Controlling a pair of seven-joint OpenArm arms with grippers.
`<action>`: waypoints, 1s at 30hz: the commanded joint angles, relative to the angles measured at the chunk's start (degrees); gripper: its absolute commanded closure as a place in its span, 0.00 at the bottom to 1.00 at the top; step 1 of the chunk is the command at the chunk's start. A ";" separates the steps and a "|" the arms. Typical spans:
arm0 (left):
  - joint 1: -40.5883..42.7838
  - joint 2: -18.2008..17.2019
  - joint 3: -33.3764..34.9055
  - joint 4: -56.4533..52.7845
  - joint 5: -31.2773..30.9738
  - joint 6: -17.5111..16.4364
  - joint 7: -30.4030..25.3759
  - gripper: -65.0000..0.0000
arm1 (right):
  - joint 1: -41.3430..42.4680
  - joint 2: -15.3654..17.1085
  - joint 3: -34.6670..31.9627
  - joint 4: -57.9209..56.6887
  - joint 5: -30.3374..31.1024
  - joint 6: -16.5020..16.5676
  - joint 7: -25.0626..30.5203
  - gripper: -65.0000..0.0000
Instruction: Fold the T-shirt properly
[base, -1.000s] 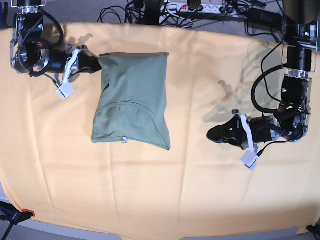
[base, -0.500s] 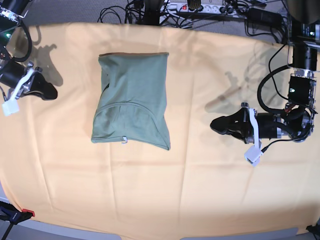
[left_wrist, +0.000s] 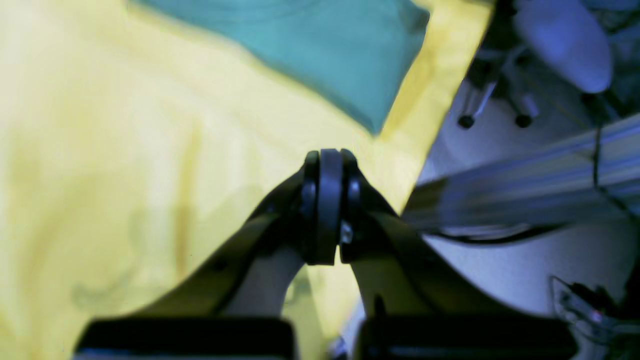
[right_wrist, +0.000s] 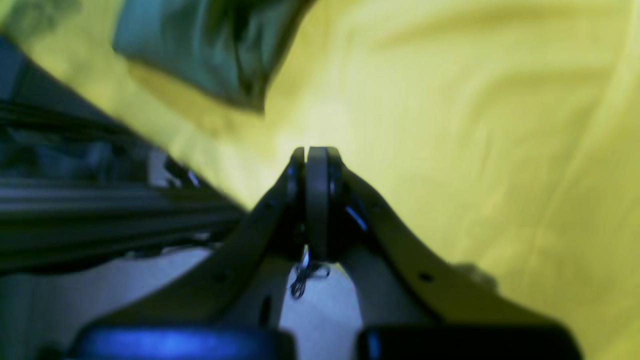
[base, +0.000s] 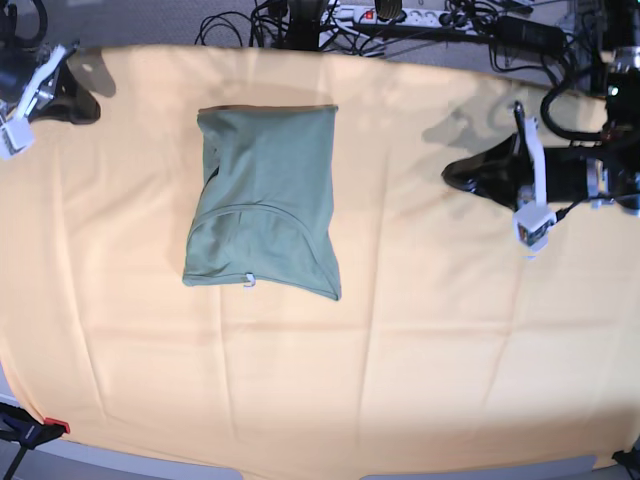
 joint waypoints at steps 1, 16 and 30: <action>1.31 -1.53 -2.32 1.81 -1.43 0.50 0.13 1.00 | -1.88 0.96 0.96 0.94 1.19 0.10 0.79 1.00; 44.13 -6.56 -27.69 8.11 -1.43 2.05 1.00 1.00 | -26.75 -2.78 1.18 0.98 1.19 0.10 0.79 1.00; 68.87 6.56 -22.34 -1.88 4.00 0.28 0.02 1.00 | -36.92 -9.31 -7.06 -14.10 1.19 0.10 0.79 1.00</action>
